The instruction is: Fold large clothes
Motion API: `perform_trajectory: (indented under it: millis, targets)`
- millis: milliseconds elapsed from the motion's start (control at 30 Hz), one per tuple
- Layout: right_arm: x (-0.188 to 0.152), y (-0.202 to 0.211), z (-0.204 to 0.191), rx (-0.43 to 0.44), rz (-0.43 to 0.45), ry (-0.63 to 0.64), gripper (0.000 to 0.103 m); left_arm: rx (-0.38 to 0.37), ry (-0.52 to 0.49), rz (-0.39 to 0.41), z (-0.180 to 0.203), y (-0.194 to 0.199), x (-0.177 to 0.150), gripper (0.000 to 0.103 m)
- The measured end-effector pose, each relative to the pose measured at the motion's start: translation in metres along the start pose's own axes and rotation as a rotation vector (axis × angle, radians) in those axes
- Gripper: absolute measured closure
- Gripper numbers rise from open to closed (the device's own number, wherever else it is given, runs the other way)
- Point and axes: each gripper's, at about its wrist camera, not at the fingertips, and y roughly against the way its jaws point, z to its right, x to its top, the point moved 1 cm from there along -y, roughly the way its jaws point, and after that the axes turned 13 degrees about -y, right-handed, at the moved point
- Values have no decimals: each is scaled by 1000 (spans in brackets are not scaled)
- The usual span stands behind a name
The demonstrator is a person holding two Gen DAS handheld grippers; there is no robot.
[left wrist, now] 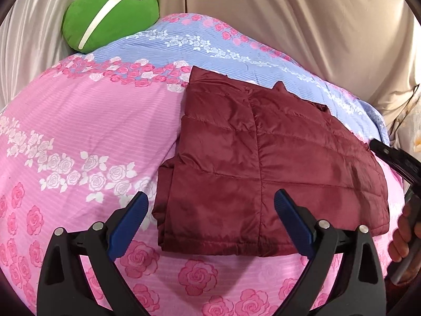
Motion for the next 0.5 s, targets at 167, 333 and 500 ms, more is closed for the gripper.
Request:
perform_trajectory:
  millis: [167, 333, 500]
  targets:
    - [2, -41, -14, 8, -62, -25, 67, 10, 14, -9, -7, -7, 3, 9]
    - [-10, -80, -8, -9, -145, -41, 72, 25, 49, -20, -23, -17, 8, 8]
    - [-24, -92, -8, -21, -161, 13, 72, -36, 132, -60, -43, -39, 10, 8]
